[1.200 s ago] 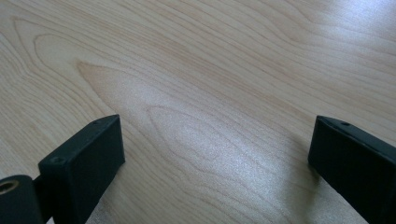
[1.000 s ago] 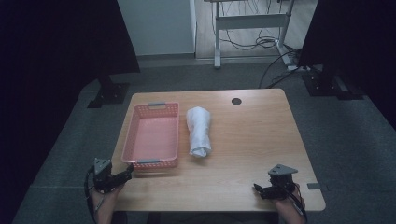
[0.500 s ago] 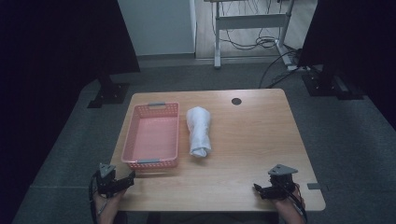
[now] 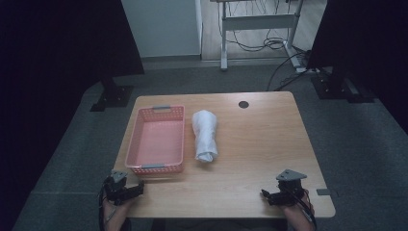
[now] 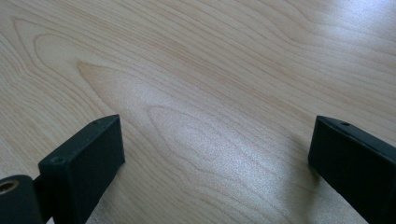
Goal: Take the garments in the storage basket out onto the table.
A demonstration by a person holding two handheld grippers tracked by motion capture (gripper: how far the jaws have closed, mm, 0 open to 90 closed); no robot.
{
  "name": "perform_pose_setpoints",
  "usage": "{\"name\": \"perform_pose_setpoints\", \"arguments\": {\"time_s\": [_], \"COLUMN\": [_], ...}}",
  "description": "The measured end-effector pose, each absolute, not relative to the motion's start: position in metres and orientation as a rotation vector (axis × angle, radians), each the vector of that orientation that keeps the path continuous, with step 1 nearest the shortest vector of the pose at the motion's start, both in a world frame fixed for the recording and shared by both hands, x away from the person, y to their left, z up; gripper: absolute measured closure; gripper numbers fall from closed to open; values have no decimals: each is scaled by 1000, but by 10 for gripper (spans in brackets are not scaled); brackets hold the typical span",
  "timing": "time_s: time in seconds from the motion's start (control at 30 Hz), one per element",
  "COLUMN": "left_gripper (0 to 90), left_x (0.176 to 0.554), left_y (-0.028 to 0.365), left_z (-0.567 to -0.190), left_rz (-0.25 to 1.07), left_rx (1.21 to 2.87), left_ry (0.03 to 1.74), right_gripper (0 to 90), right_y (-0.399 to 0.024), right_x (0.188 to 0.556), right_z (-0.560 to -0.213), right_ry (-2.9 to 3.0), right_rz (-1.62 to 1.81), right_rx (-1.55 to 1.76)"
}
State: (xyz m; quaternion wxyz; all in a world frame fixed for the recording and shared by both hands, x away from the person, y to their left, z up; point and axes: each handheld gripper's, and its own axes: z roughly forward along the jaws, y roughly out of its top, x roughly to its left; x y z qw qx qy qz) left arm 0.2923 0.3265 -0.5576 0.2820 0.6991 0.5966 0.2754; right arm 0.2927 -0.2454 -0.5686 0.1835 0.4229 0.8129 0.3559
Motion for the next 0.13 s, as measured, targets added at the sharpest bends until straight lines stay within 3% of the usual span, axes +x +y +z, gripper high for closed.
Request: {"name": "perform_pose_setpoints", "arguments": {"time_s": [0.13], "left_gripper": [68], "left_x": [293], "left_y": [327], "left_z": [-557], "left_rz": [718], "left_rx": [1868], "left_ry": [1619], "right_gripper": [34], "right_y": [-245], "right_x": [293], "right_z": [-569], "right_ry": [2293], "right_rz": [1004], "right_rx": [1193]}}
